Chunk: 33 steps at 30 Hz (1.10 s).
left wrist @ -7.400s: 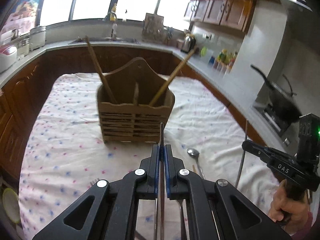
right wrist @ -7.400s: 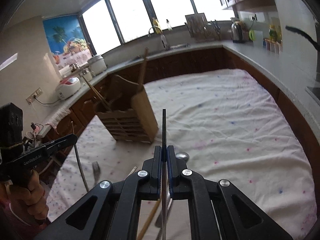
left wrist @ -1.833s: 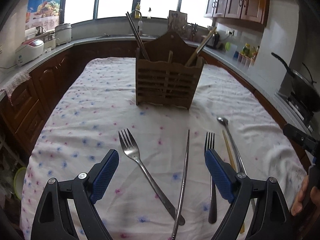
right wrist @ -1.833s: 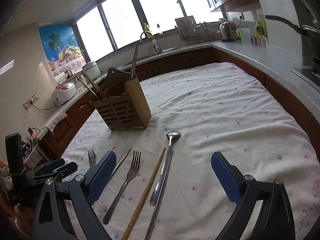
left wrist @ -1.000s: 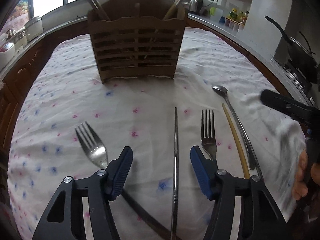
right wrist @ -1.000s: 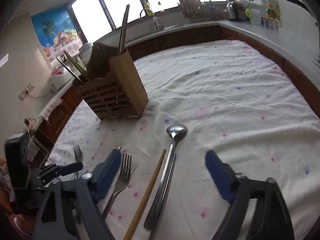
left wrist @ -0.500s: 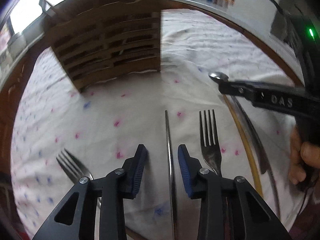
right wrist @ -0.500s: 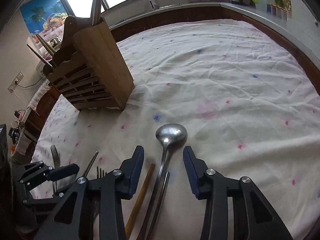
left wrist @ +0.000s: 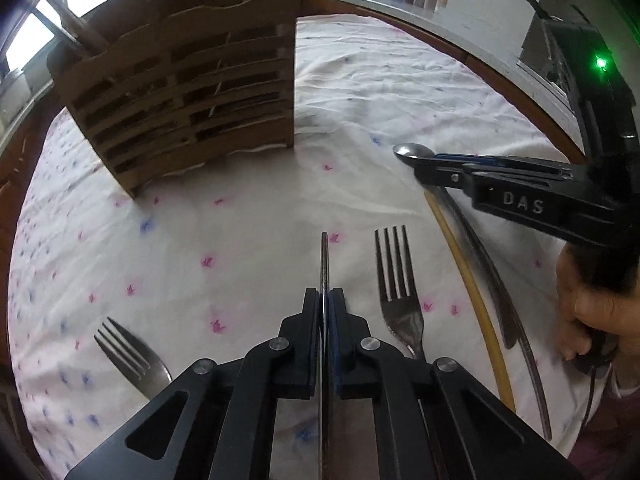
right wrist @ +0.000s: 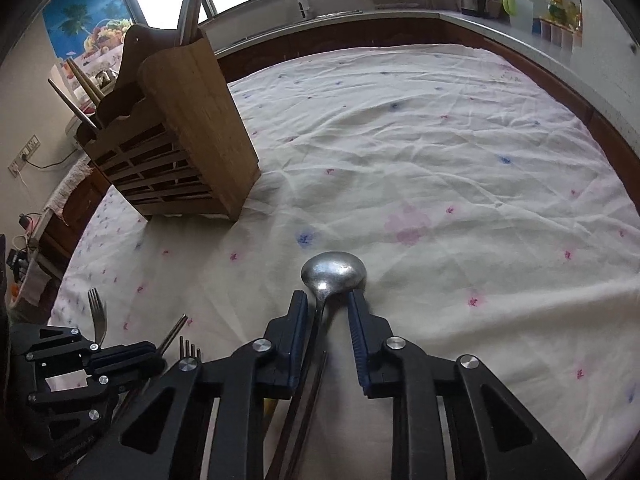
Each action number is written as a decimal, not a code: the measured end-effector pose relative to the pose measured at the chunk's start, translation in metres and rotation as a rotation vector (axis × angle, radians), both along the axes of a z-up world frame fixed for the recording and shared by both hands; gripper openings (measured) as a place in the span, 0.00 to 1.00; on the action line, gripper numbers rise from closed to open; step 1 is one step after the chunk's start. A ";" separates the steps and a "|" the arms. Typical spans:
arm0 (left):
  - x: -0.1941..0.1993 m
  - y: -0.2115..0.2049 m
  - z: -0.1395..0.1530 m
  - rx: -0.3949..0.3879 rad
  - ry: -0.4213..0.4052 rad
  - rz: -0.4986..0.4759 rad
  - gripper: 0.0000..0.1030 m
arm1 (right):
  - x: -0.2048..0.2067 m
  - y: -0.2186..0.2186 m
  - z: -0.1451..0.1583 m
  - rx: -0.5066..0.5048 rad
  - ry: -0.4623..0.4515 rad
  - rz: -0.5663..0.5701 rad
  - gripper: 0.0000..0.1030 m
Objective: Organize utensils
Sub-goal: 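Lift the metal spoon with the right tool and carry it over the holder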
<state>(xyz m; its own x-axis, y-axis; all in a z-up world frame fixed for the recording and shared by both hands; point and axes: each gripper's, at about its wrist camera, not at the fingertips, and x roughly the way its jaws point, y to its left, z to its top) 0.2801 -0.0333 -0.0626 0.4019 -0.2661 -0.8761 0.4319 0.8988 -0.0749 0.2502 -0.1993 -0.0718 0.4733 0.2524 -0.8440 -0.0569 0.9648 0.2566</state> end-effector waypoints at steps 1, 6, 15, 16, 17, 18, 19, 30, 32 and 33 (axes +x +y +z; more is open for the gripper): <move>0.001 -0.001 0.000 0.012 0.009 0.002 0.06 | 0.000 0.000 0.000 0.001 -0.001 0.001 0.21; -0.002 -0.009 0.001 0.081 -0.007 -0.012 0.09 | 0.000 -0.001 0.000 0.014 -0.003 -0.002 0.21; -0.006 -0.021 0.002 0.111 -0.052 -0.023 0.03 | -0.006 -0.003 0.013 0.058 -0.038 -0.006 0.02; -0.007 -0.017 0.005 0.093 -0.059 -0.008 0.03 | -0.008 -0.004 0.020 0.057 -0.051 -0.004 0.02; -0.010 -0.013 0.009 0.079 -0.068 0.002 0.03 | -0.010 -0.005 0.024 0.057 -0.064 -0.003 0.02; -0.012 -0.010 0.014 0.065 -0.077 0.011 0.03 | -0.012 -0.005 0.029 0.060 -0.076 -0.002 0.02; -0.015 -0.005 0.022 0.042 -0.096 0.023 0.03 | -0.015 -0.006 0.036 0.065 -0.090 -0.002 0.02; -0.064 0.080 0.109 -0.252 -0.302 0.197 0.03 | -0.047 -0.004 0.089 0.102 -0.215 0.003 0.02; -0.074 0.101 0.120 -0.309 -0.335 0.236 0.03 | -0.052 -0.003 0.098 0.105 -0.239 0.003 0.02; -0.079 0.111 0.125 -0.337 -0.348 0.256 0.03 | -0.055 -0.003 0.102 0.106 -0.250 0.005 0.02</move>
<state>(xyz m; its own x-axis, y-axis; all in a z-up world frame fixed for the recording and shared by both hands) 0.2009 0.0777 0.0622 0.7415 -0.3646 -0.5633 0.2531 0.9294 -0.2685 0.1955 -0.2018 0.0305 0.6621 0.3360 -0.6698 -0.1356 0.9328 0.3339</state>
